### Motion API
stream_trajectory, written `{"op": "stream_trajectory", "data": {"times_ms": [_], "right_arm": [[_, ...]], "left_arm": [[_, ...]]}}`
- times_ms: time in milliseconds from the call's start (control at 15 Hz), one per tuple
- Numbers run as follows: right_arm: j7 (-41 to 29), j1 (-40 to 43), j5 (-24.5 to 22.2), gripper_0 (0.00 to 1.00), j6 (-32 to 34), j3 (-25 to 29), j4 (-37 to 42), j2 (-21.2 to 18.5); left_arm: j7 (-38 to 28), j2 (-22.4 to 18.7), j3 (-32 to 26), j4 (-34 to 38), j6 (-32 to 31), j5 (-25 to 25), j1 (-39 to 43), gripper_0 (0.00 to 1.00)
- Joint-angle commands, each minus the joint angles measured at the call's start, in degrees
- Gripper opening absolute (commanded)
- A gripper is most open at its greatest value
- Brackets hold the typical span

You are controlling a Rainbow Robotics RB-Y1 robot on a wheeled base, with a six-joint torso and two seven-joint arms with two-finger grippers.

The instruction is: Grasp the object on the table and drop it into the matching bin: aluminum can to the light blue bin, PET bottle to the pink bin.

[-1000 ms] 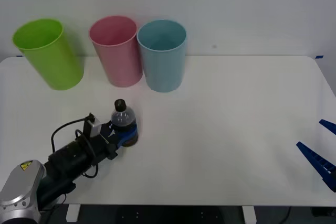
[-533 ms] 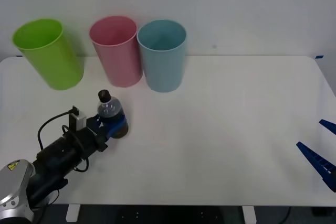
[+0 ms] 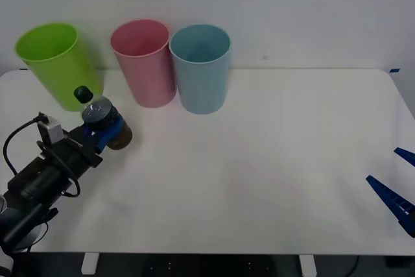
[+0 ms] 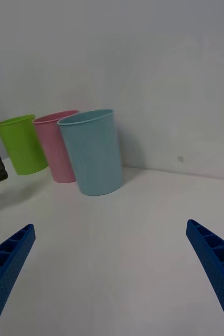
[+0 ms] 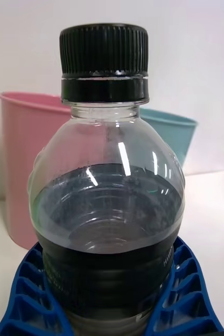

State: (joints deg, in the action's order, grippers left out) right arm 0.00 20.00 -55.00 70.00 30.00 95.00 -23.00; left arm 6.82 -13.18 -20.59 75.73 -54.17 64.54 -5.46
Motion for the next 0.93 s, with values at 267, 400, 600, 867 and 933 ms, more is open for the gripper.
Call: {"op": "stream_trajectory", "data": {"times_ms": [267,400,600,867,933], "right_arm": [[0.00,0.00,0.00,1.00,0.00,0.00,0.00,0.00],[0.00,0.00,0.00,1.00,0.00,0.00,0.00,0.00],[0.00,0.00,0.00,1.00,0.00,0.00,0.00,0.00],[0.00,0.00,0.00,1.00,0.00,0.00,0.00,0.00],[0.00,0.00,0.00,1.00,0.00,0.00,0.00,0.00]], "left_arm": [[-12.97,-2.99,-1.83,8.82,1.61,-0.20,0.10,0.00],[-17.54,-2.99,-2.09,13.04,2.75,0.94,0.01,0.00],[-23.52,-3.17,-2.27,16.82,4.51,2.08,-1.66,0.00],[-25.01,-4.40,-1.83,16.99,8.73,4.46,-6.14,0.01],[-25.37,-4.49,-1.83,16.99,9.96,5.86,-7.29,0.00]]}}
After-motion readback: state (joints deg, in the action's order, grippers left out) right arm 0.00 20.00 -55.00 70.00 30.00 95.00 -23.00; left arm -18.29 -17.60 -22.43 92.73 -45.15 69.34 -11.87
